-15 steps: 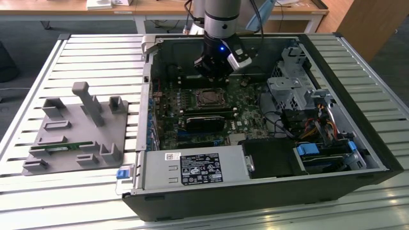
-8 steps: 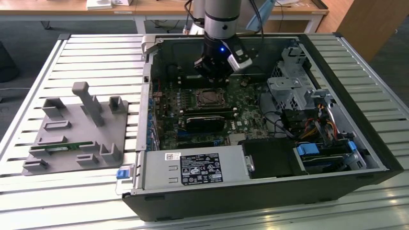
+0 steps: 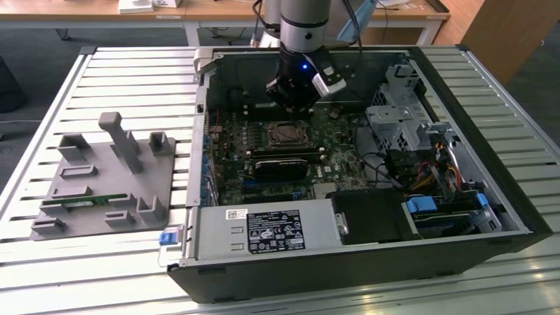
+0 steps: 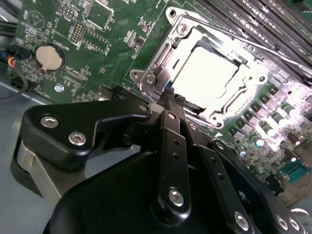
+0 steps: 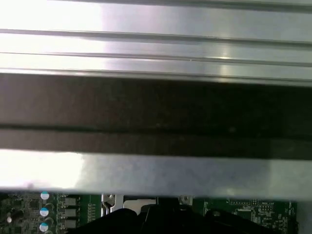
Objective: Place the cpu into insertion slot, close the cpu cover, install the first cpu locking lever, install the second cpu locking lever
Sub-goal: 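Install the second cpu locking lever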
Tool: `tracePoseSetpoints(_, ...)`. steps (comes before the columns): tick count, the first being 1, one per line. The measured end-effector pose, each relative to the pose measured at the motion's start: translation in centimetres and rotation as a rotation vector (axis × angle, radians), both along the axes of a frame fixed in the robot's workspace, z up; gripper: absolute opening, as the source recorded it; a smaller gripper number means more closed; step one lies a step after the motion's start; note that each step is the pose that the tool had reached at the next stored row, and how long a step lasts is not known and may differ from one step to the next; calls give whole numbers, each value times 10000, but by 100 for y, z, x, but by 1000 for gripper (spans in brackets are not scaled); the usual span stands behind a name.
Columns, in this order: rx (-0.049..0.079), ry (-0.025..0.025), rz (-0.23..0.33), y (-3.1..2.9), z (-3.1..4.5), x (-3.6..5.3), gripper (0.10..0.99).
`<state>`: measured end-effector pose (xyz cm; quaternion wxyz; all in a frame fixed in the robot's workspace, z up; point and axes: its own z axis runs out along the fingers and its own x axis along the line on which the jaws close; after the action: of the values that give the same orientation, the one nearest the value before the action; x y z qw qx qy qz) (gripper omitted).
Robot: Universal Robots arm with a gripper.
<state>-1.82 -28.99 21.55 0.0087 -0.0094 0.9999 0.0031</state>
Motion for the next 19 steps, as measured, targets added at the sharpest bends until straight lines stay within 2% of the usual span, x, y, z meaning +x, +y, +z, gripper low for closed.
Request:
tracePoseSetpoints(6, 1, -1, 0, 0, 180, 0, 106)
tracePoseSetpoints(8, 0, 0, 1, 0, 216, 0, 106)
tracePoseSetpoints(15, -5, 0, 0, -2, 236, 0, 106)
tracePoseSetpoints(19, -6, -1, 0, -29, 236, 0, 106)
